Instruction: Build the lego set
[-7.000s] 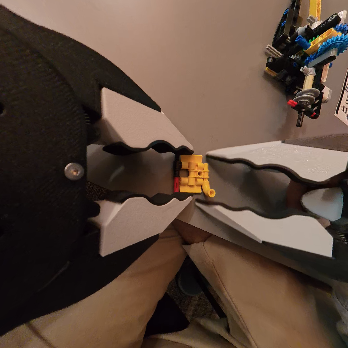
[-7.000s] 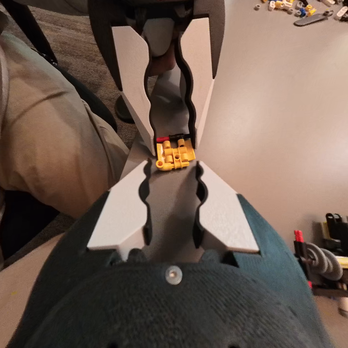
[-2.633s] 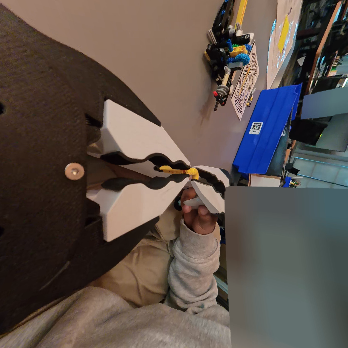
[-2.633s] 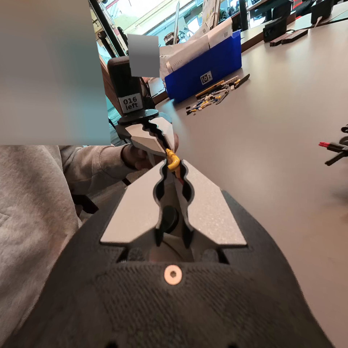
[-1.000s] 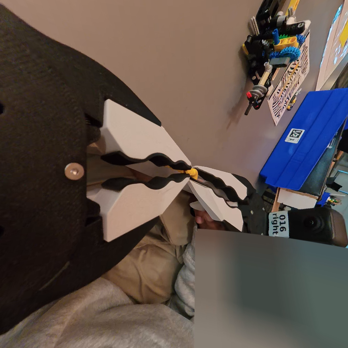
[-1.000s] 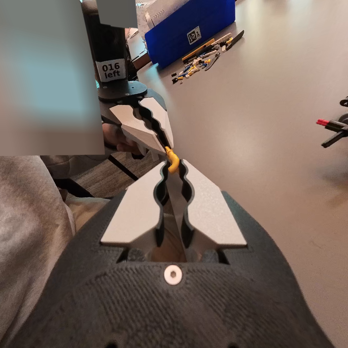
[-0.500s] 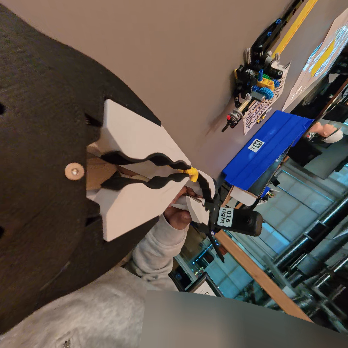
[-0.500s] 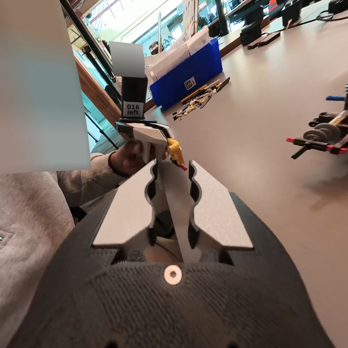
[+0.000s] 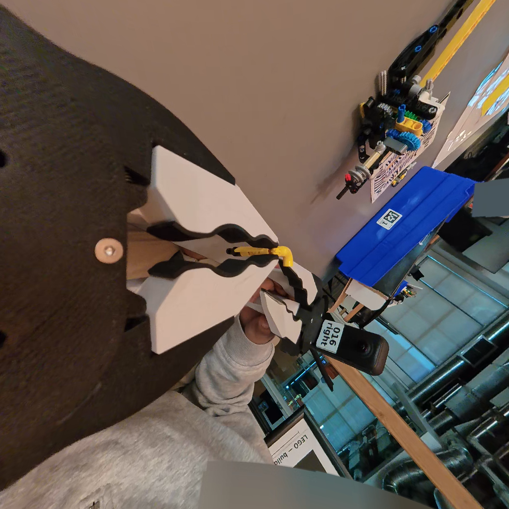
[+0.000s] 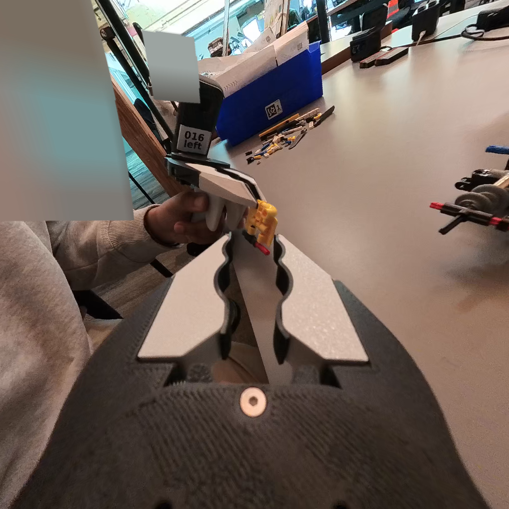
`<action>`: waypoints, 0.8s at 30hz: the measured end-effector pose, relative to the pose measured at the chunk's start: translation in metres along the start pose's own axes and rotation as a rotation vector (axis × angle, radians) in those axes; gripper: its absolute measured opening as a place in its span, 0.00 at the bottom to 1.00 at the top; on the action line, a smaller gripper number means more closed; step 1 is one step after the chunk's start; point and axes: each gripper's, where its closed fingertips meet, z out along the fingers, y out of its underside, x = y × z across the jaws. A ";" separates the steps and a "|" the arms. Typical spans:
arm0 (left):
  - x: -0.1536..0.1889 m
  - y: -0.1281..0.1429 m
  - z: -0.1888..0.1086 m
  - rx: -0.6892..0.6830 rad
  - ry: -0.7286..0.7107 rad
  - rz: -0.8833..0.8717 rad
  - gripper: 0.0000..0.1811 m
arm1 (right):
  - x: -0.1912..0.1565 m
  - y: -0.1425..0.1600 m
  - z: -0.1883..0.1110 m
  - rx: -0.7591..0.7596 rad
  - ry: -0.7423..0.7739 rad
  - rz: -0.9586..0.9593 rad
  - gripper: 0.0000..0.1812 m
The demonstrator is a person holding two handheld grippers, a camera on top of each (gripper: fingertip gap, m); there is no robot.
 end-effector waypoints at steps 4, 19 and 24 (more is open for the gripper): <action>-0.005 0.006 0.003 -0.034 -0.035 -0.006 0.02 | 0.004 -0.001 -0.001 0.006 0.015 0.017 0.15; -0.010 0.005 0.004 -0.016 -0.074 0.017 0.02 | 0.007 -0.002 -0.004 0.014 0.033 0.043 0.15; -0.010 0.005 0.004 -0.014 -0.077 0.018 0.02 | 0.004 0.000 -0.001 -0.008 0.042 0.003 0.15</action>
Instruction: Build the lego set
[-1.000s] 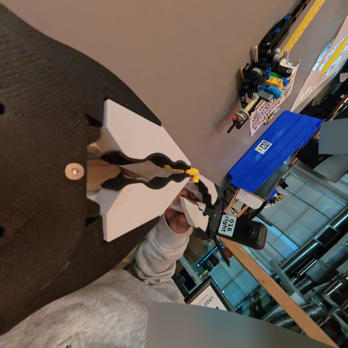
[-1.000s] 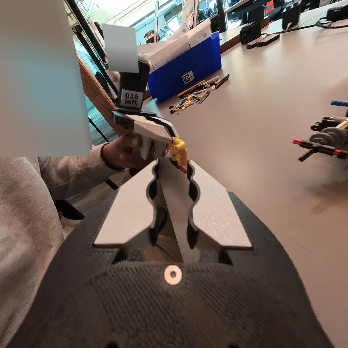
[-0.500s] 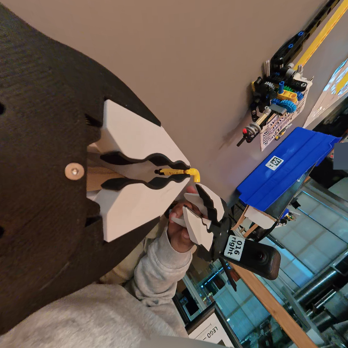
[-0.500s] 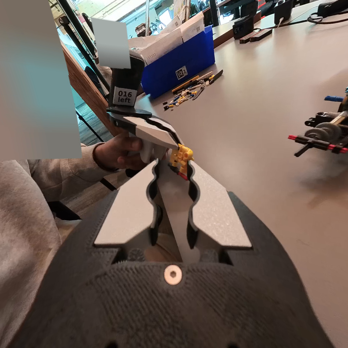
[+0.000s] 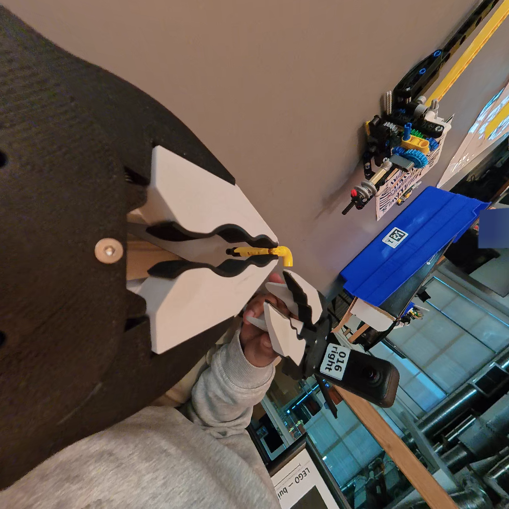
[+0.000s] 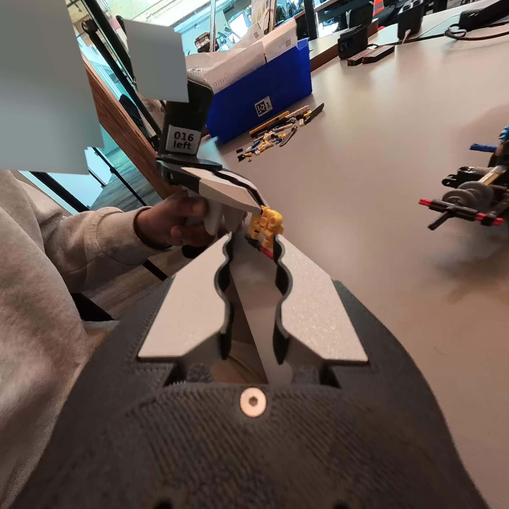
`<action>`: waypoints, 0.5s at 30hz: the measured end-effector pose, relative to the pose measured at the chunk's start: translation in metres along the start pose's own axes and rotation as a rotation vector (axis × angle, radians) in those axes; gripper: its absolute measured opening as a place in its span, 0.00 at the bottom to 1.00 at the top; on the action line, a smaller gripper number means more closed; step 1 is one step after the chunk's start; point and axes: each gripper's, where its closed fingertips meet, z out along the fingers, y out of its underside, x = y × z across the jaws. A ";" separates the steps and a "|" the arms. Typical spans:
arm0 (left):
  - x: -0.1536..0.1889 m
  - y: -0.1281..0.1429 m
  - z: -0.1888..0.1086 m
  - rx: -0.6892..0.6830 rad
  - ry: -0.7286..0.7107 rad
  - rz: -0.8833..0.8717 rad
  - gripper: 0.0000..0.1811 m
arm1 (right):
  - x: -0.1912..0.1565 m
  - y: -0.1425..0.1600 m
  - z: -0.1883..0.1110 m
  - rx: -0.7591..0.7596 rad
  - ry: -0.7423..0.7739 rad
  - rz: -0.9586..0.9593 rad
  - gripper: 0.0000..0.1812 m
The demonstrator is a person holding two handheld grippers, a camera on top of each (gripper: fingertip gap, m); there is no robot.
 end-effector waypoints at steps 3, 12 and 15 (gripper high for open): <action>0.000 0.000 0.000 0.000 -0.001 -0.002 0.02 | -0.001 0.003 0.001 -0.021 0.012 -0.035 0.15; -0.001 0.000 0.000 -0.001 -0.008 -0.002 0.02 | -0.001 0.004 0.001 -0.028 0.014 -0.048 0.15; -0.001 0.000 0.000 -0.001 -0.008 -0.002 0.02 | -0.001 0.004 0.000 -0.026 0.016 -0.046 0.15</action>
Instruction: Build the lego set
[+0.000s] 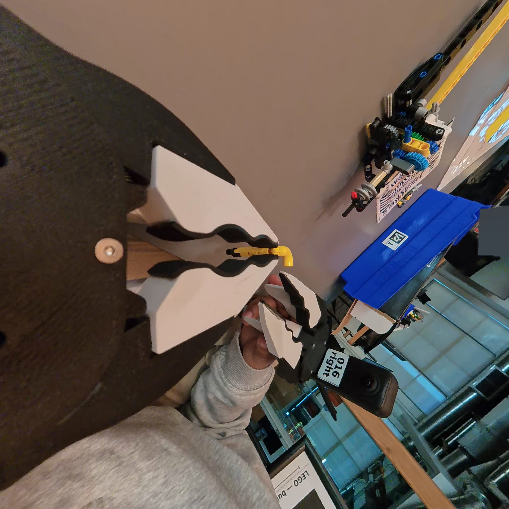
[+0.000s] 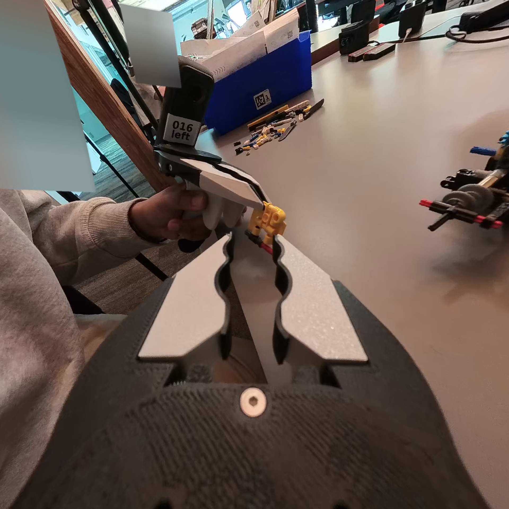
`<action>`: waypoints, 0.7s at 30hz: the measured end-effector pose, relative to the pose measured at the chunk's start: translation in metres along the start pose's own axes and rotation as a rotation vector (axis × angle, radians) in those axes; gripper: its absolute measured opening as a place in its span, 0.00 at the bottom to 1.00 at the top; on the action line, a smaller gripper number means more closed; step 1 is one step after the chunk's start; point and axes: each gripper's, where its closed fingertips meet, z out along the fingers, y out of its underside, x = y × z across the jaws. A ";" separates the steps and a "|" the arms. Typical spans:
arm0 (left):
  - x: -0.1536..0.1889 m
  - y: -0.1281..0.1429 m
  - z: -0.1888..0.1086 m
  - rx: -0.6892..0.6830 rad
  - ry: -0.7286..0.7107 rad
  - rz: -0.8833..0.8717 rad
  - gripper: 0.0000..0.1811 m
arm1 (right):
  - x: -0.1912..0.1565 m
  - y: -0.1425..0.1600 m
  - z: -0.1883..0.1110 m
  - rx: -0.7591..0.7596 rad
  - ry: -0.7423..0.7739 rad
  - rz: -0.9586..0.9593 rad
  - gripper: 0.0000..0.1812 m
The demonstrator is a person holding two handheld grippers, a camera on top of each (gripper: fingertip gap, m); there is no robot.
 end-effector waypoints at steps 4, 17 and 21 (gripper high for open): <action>0.000 0.000 0.000 0.000 0.001 0.000 0.02 | 0.000 0.001 0.000 -0.004 0.002 -0.002 0.15; 0.010 -0.005 -0.005 0.024 0.094 -0.027 0.02 | 0.006 -0.016 -0.009 0.076 0.054 -0.036 0.09; 0.012 -0.004 -0.005 0.017 0.110 -0.030 0.02 | 0.009 -0.017 -0.011 0.085 0.055 -0.014 0.10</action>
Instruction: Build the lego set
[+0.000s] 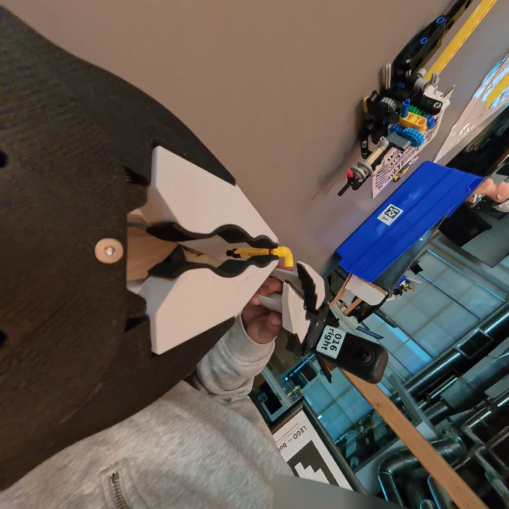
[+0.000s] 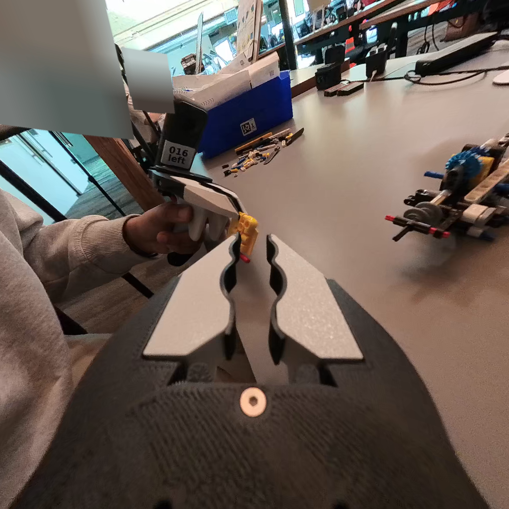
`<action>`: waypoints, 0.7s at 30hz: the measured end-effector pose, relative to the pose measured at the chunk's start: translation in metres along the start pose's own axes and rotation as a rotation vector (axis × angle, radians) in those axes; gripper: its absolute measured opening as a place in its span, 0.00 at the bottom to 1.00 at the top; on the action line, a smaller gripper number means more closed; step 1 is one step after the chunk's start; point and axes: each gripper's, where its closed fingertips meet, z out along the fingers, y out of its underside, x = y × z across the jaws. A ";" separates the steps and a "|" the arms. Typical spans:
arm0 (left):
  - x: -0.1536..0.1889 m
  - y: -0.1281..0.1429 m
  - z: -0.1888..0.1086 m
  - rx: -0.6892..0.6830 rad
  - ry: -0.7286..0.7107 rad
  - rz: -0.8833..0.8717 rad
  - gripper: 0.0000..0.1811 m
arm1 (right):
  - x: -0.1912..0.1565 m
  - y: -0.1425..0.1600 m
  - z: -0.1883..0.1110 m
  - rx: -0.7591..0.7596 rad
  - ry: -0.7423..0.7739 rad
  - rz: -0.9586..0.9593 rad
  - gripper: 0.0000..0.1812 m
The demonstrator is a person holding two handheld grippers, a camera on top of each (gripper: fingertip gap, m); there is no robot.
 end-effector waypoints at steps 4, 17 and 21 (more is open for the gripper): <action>0.004 0.003 0.000 -0.019 0.030 0.004 0.02 | 0.001 0.007 0.004 -0.024 -0.015 0.050 0.10; 0.013 0.006 0.000 -0.065 0.131 -0.061 0.02 | -0.015 0.014 0.011 -0.023 -0.158 0.239 0.09; 0.014 0.006 0.001 -0.070 0.145 -0.074 0.02 | -0.017 0.015 0.014 -0.032 -0.167 0.242 0.08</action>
